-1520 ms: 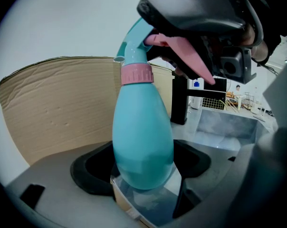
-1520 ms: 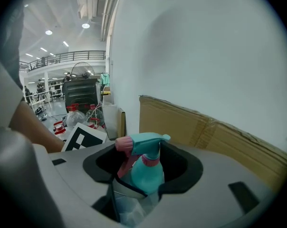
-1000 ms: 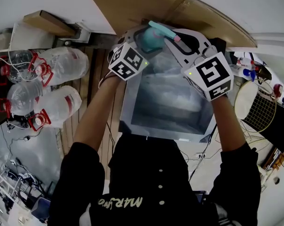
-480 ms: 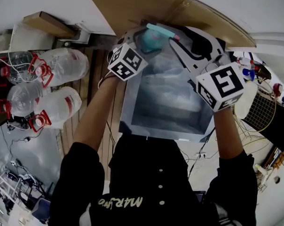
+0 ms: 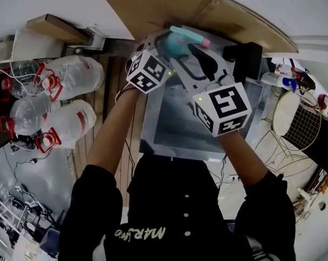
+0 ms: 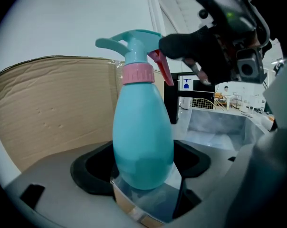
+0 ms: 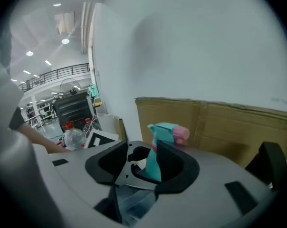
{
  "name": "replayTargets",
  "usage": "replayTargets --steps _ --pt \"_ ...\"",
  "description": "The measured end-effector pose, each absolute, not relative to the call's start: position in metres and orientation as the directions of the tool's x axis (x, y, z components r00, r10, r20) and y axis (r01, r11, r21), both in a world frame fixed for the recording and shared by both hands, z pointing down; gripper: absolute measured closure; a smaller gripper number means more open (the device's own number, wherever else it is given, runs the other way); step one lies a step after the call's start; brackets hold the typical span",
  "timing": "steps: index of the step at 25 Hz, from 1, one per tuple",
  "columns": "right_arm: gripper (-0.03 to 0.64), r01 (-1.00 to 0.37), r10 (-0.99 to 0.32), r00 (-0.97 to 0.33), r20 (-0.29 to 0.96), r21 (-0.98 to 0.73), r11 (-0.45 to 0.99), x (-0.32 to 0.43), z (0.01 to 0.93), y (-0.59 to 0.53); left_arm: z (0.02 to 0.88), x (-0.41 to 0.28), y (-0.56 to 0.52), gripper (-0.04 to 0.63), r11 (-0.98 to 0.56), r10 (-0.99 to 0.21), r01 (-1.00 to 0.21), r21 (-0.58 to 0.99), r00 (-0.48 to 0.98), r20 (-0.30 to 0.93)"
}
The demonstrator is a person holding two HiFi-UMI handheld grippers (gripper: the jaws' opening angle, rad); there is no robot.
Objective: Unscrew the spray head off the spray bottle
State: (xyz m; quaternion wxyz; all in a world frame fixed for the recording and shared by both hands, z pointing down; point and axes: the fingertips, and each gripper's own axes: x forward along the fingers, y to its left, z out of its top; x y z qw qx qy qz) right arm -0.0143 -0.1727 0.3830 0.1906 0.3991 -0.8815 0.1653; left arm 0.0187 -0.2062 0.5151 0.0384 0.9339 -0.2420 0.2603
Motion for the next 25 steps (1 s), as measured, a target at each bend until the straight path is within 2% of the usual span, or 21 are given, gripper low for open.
replayTargets --steps 10,18,25 --pt "0.399 -0.789 -0.673 -0.549 0.496 -0.044 0.613 -0.014 0.398 -0.196 0.515 0.016 -0.208 0.199 -0.872 -0.437 -0.488 -0.038 0.741 0.51" --pt "0.322 -0.73 -0.624 -0.592 0.511 -0.012 0.683 -0.026 0.401 -0.199 0.516 0.018 -0.205 0.199 -0.873 -0.438 -0.484 -0.056 0.73 0.525" --pt "0.331 -0.714 -0.61 -0.596 0.522 0.002 0.7 -0.029 0.403 -0.21 0.517 0.018 -0.205 0.199 -0.87 -0.442 -0.489 -0.062 0.719 0.536"
